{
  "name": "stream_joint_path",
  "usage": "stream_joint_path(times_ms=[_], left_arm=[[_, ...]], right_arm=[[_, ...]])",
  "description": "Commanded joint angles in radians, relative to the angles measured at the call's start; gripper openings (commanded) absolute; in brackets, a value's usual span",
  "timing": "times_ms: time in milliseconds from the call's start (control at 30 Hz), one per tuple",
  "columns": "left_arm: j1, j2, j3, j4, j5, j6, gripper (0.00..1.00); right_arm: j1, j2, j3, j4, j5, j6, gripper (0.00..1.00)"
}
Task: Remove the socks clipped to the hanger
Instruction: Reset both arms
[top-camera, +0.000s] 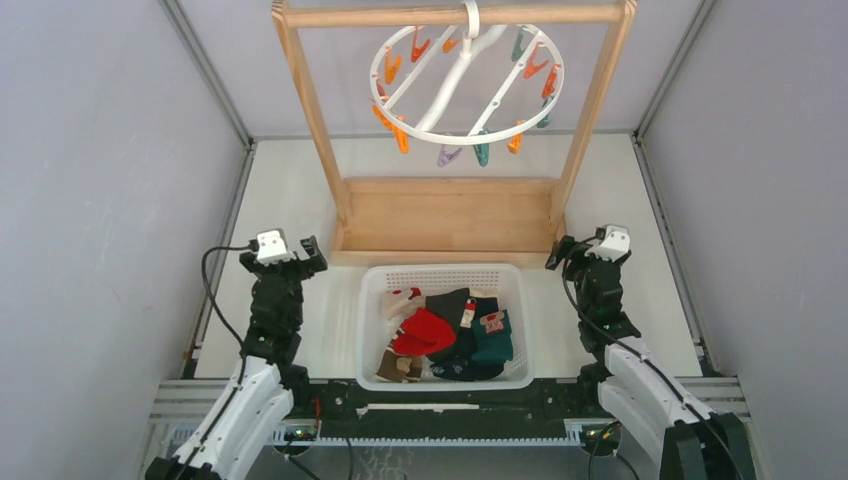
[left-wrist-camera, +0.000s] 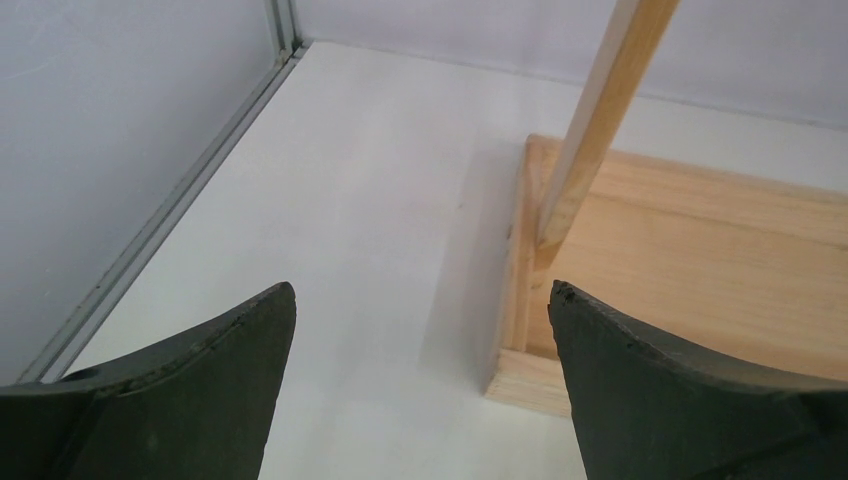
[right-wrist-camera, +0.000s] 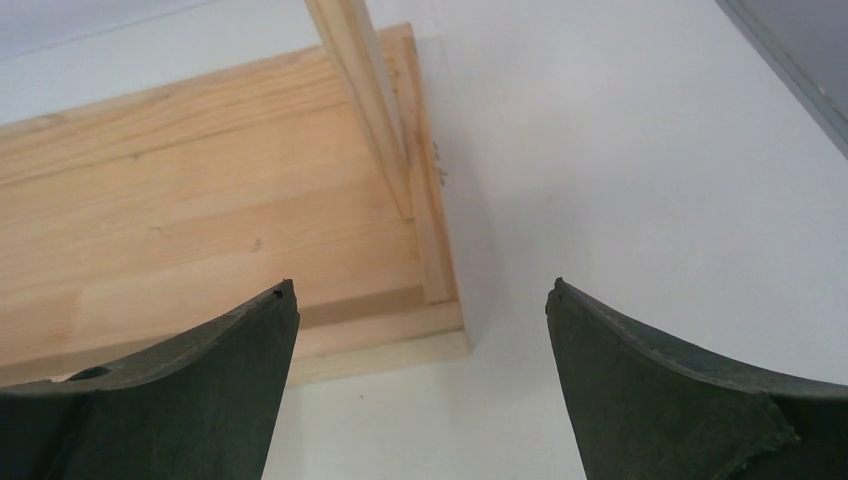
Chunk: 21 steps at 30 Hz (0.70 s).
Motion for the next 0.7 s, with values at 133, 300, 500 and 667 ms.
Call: stream_joint_path(times_ms=[133,300,500,667], left_arm=[[0.079,0.268,-0.139,0.481,0.093,0.140,1.00],[0.098,0.431,-0.086,0.544,0.110,0.132,1.00],[0.123,0.504,-0.039,0.549,0.103,0.140,1.00],[0.126,0.480,-0.125,0.707,0.030,0.138,1.00]], right_arm=[[-0.019,0.105,-0.105,0.405,0.117,-0.043,1.00],[-0.105,0.223,-0.106,0.491,0.066,0.015,1.00],[-0.118,0.314,-0.055,0.513,0.095,-0.006,1.00],[-0.117,0.332,-0.065,0.574,0.094,-0.043,1.00]])
